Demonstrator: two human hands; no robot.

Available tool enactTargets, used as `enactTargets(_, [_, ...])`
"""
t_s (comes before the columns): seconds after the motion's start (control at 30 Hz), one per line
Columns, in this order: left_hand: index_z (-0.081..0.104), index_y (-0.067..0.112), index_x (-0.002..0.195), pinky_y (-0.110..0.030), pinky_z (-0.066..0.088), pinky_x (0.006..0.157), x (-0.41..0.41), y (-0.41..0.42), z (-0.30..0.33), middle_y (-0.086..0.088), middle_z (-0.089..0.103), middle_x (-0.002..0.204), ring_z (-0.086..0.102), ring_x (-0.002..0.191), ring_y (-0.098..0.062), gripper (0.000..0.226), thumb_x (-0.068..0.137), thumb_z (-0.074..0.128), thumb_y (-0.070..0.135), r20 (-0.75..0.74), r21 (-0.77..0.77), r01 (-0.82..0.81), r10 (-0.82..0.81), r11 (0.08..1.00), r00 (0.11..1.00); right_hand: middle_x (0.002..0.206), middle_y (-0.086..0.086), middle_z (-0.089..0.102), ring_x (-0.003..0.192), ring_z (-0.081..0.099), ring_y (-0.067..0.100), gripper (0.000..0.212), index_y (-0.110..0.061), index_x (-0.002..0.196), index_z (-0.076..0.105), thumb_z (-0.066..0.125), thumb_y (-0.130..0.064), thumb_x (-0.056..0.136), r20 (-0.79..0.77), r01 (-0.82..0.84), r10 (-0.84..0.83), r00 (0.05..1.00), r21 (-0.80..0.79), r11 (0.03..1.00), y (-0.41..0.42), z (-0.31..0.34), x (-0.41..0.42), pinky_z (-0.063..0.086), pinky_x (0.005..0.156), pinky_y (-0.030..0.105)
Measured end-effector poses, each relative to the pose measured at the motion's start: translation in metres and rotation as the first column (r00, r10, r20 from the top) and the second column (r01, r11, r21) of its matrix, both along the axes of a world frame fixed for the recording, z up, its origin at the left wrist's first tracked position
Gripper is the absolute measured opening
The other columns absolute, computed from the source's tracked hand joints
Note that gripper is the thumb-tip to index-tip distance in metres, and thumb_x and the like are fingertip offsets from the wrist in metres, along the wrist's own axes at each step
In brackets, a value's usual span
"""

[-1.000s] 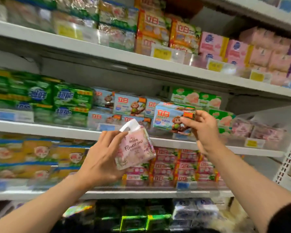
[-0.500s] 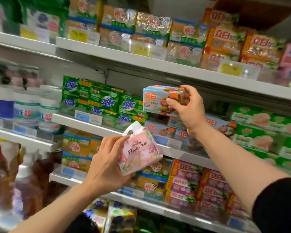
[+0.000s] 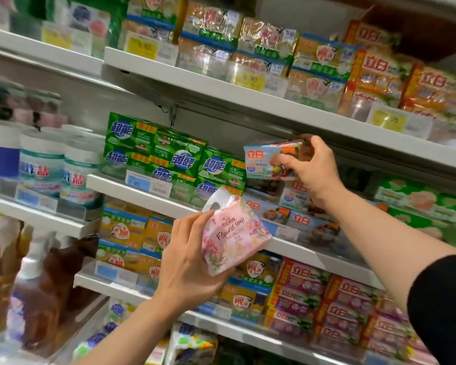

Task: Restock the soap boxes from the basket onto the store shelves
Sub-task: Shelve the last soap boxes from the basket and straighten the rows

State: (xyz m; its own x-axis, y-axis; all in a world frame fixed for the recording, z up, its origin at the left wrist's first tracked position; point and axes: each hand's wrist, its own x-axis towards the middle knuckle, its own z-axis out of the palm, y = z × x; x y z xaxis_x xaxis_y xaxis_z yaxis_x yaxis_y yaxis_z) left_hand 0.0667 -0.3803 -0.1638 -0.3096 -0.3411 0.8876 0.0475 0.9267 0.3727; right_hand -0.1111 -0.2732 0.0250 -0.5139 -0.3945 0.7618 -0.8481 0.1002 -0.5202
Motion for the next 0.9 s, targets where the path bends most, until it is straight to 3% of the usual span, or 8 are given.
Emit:
enactTargets(0.17, [0.040, 0.014, 0.137, -0.014, 0.043, 0.072, 0.003, -0.001, -0.006, 0.000, 0.046, 0.126, 0.043, 0.110, -0.012, 0.092, 0.064, 0.067, 0.062, 0.004, 0.027, 0.031, -0.031, 0.999, 0.999, 0.106, 0.007, 0.065, 0.097, 0.062, 0.020, 0.044, -0.011, 0.114, 0.056, 0.079, -0.022, 0.078, 0.059, -0.037, 0.037, 0.998, 0.003, 0.999, -0.005, 0.001, -0.008, 0.053, 0.087, 0.035])
enactTargets(0.33, [0.039, 0.013, 0.136, -0.014, 0.037, 0.082, 0.004, -0.001, -0.011, -0.005, 0.048, 0.124, 0.045, 0.110, -0.014, 0.091, 0.064, 0.068, 0.060, -0.029, 0.056, 0.046, -0.045, 0.997, 0.999, 0.102, 0.011, 0.069, 0.090, 0.065, 0.018, 0.027, -0.013, 0.101, 0.060, 0.076, -0.015, 0.080, 0.083, -0.119, 0.120, 0.989, -0.008, 0.993, -0.009, 0.008, -0.016, 0.054, 0.084, 0.032])
enactTargets(0.43, [0.041, 0.013, 0.136, -0.014, 0.036, 0.082, 0.002, 0.001, -0.012, -0.003, 0.049, 0.124, 0.046, 0.110, -0.015, 0.091, 0.062, 0.069, 0.059, -0.043, 0.072, 0.056, -0.053, 0.996, 0.998, 0.100, 0.011, 0.070, 0.094, 0.068, 0.024, 0.024, -0.017, 0.100, 0.060, 0.075, -0.016, 0.081, 0.120, -0.153, 0.151, 0.981, 0.007, 0.988, -0.011, 0.006, -0.030, 0.054, 0.088, 0.046])
enactTargets(0.57, [0.042, 0.009, 0.136, -0.012, 0.034, 0.079, 0.000, 0.004, -0.016, -0.004, 0.048, 0.124, 0.046, 0.110, -0.018, 0.093, 0.062, 0.068, 0.059, -0.014, 0.080, 0.035, -0.034, 0.996, 0.999, 0.104, 0.007, 0.069, 0.094, 0.067, 0.020, 0.045, -0.008, 0.120, 0.053, 0.075, -0.015, 0.081, 0.159, -0.180, 0.172, 0.972, 0.035, 0.983, -0.010, -0.002, -0.041, 0.055, 0.087, 0.043])
enactTargets(0.67, [0.043, 0.007, 0.135, -0.012, 0.033, 0.080, 0.000, 0.007, -0.019, -0.006, 0.048, 0.125, 0.044, 0.112, -0.016, 0.093, 0.063, 0.068, 0.060, 0.003, 0.080, 0.020, -0.021, 0.997, 1.000, 0.094, -0.012, 0.062, 0.083, 0.060, 0.000, 0.072, -0.014, 0.129, 0.042, 0.084, -0.026, 0.071, 0.038, -0.103, 0.096, 0.995, 0.260, 0.960, -0.006, 0.002, -0.039, 0.050, 0.072, 0.012])
enactTargets(0.77, [0.042, 0.007, 0.135, -0.012, 0.034, 0.081, -0.001, 0.008, -0.019, -0.006, 0.047, 0.125, 0.043, 0.113, -0.014, 0.093, 0.063, 0.068, 0.060, 0.015, 0.087, 0.012, -0.013, 0.996, 1.000, 0.098, -0.011, 0.063, 0.088, 0.061, 0.007, 0.086, -0.019, 0.137, 0.033, 0.079, -0.048, 0.070, -0.043, 0.008, 0.010, 0.999, 0.403, 0.915, -0.003, 0.000, -0.040, 0.049, 0.078, 0.021])
enactTargets(0.9, [0.043, 0.005, 0.134, -0.012, 0.033, 0.079, -0.001, 0.010, -0.020, -0.008, 0.048, 0.124, 0.042, 0.112, -0.014, 0.092, 0.064, 0.066, 0.061, 0.021, 0.088, 0.005, -0.007, 0.996, 1.000, 0.114, -0.005, 0.065, 0.104, 0.061, 0.016, 0.095, -0.030, 0.143, 0.023, 0.075, -0.059, 0.069, -0.041, 0.031, -0.017, 0.999, 0.374, 0.927, 0.002, -0.009, -0.044, 0.049, 0.093, 0.032])
